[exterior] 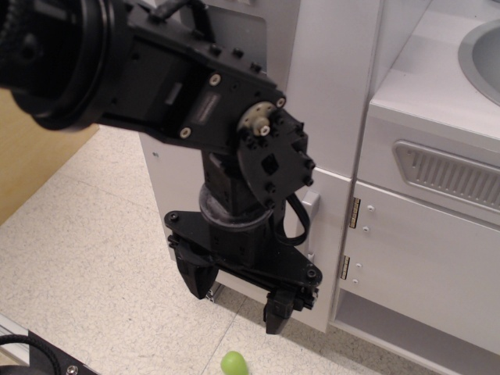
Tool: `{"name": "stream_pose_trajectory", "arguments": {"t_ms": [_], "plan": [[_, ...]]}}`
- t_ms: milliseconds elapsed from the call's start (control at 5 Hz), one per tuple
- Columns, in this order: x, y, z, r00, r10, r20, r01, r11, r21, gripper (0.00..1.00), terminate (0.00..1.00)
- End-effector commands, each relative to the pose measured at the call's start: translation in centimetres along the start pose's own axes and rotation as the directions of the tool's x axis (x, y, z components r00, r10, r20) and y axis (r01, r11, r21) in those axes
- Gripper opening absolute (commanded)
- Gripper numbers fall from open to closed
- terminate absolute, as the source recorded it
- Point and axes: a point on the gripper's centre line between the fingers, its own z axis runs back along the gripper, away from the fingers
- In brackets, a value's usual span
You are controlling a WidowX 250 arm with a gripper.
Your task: Open low fridge
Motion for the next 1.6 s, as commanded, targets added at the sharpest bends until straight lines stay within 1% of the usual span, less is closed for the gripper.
{"name": "stream_pose_trajectory", "arguments": {"t_ms": [0, 200, 400, 600, 800, 1000, 1200, 1400], "plan": [[0.0, 0.0, 0.0, 1.000, 0.000, 0.000, 0.000, 1.000, 0.000, 1.00, 0.00], [4.1, -0.7, -2.6, 0.998, 0.029, 0.046, -0.030, 0.999, 0.021, 1.00, 0.00], [8.1, -0.6, -4.7, 0.991, 0.032, 0.133, -0.037, 0.999, 0.038, 1.00, 0.00], [10.5, -0.1, -5.9, 0.981, 0.014, 0.195, -0.022, 0.999, 0.041, 1.00, 0.00], [12.2, 1.0, -6.6, 0.978, 0.021, 0.205, -0.028, 0.999, 0.032, 1.00, 0.00], [13.1, 1.9, -7.1, 0.975, 0.029, 0.222, -0.039, 0.998, 0.040, 1.00, 0.00], [14.1, 2.2, -8.0, 0.979, 0.037, 0.199, -0.044, 0.999, 0.031, 1.00, 0.00], [14.2, 2.1, -8.3, 0.975, 0.008, 0.220, -0.013, 1.000, 0.024, 1.00, 0.00]]}}
